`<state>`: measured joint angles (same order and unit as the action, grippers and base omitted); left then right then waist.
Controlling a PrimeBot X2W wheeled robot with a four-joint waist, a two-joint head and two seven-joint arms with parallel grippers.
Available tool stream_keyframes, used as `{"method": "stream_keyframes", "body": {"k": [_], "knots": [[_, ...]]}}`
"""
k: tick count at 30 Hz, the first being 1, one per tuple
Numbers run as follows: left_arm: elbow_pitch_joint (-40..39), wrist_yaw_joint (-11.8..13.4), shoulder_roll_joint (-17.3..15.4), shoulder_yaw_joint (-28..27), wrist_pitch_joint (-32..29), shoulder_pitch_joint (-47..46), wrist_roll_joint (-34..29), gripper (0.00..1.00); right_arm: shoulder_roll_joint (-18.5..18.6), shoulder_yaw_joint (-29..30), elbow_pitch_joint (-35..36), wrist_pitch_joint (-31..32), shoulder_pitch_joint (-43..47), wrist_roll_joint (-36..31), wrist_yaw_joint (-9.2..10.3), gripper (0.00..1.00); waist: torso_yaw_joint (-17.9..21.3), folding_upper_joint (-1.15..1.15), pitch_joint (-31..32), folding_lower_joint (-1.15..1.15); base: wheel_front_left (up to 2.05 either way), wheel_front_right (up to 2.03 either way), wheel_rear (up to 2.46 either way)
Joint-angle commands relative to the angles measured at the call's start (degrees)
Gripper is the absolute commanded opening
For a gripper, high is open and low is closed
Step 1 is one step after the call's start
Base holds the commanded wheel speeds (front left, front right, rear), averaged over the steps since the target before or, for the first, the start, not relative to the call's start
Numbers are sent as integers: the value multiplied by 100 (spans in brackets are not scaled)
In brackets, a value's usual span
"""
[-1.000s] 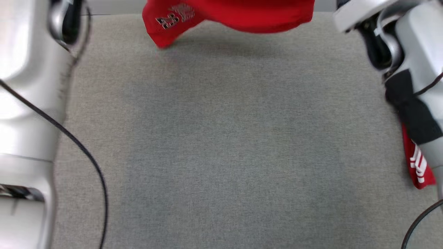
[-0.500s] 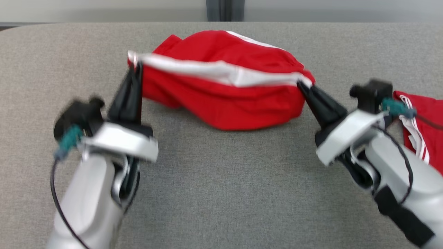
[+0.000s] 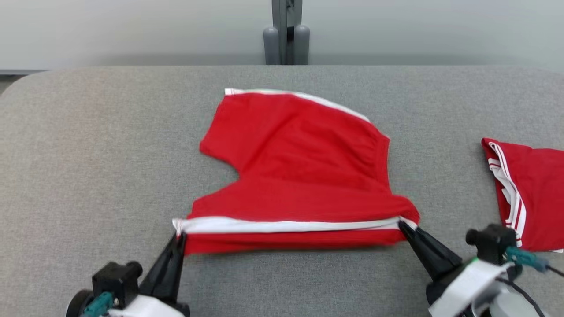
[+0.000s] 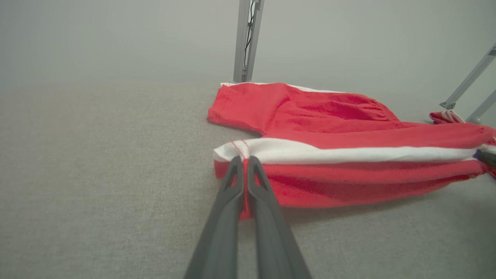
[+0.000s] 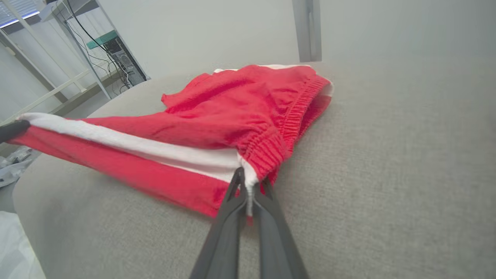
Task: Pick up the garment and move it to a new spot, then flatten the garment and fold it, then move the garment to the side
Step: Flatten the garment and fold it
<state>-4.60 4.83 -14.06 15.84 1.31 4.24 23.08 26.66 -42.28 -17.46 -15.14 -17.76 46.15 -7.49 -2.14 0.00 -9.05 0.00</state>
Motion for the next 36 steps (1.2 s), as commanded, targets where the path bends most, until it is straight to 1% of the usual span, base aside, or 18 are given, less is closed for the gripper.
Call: {"method": "stream_keyframes", "body": {"k": [1,5,9,11,16,17,18,19,23,25,26,28,29,30,31,32,34,36], "knots": [[-270,94,-144,4,-284,284,35,0,68,171,61,-10,316,-83,-1,0,-46,0,99,0,0,0,0],[-994,360,-350,-51,-807,891,52,0,186,454,344,-10,992,-335,-1,0,-148,0,202,0,0,0,0],[-1565,523,-510,-64,-1241,1299,88,0,231,721,633,-10,1615,-403,-1,0,-197,0,252,0,0,0,0],[-1673,560,-529,-64,-1322,1396,114,0,229,785,706,5,1741,-409,-1,0,-188,0,258,0,0,0,0],[-2030,631,-667,-156,-1573,1522,184,0,193,1026,1096,275,2077,-470,-1,0,-62,0,267,0,0,0,0],[-2092,587,-670,-190,-1584,1411,240,0,115,1157,1214,422,2097,-471,-1,0,7,0,254,0,0,0,0],[-2092,587,-670,-190,-1584,1411,240,0,115,1157,1214,422,2097,-471,-1,0,7,0,254,0,0,0,0],[-2090,538,-747,-187,-1632,1348,215,0,50,1299,1180,501,2081,-482,0,0,46,0,250,0,0,0,0],[-1983,332,-977,-228,-1797,926,199,0,-474,1811,1169,846,1871,-541,-1,0,116,0,214,0,0,0,0],[-1918,242,-1006,-256,-1788,537,174,0,-733,1991,1133,1018,1724,-618,-1,0,136,0,166,0,0,0,0],[-1816,193,-1106,-243,-1827,324,50,0,-851,2052,1073,1111,1642,-676,-1,0,135,0,140,0,0,0,0],[-1633,82,-1010,-199,-1781,-170,92,0,-1105,2197,949,1258,1435,-755,-1,0,126,0,79,0,0,0,0],[-1456,13,-1016,-166,-1811,-414,86,0,-1177,2224,903,1303,1296,-847,-1,0,125,0,44,0,0,0,0],[-1282,-38,-981,-149,-1796,-653,90,0,-1324,2268,848,1338,1185,-821,-1,0,139,0,15,0,0,0,0],[-1108,-98,-902,-146,-1744,-923,152,0,-1413,2252,771,1418,1054,-854,-2,0,172,0,-38,0,0,0,0],[-881,-161,-844,-141,-1718,-1174,216,0,-1455,2255,710,1447,917,-946,-2,0,195,0,-91,0,0,0,0],[-394,-293,-761,-124,-1673,-1648,296,0,-1621,2238,565,1517,624,-887,-2,0,242,0,-215,0,0,0,0],[143,-445,-689,-71,-1671,-2109,343,0,-1664,2186,382,1544,329,-995,-2,0,285,0,-337,0,0,0,0]]}}
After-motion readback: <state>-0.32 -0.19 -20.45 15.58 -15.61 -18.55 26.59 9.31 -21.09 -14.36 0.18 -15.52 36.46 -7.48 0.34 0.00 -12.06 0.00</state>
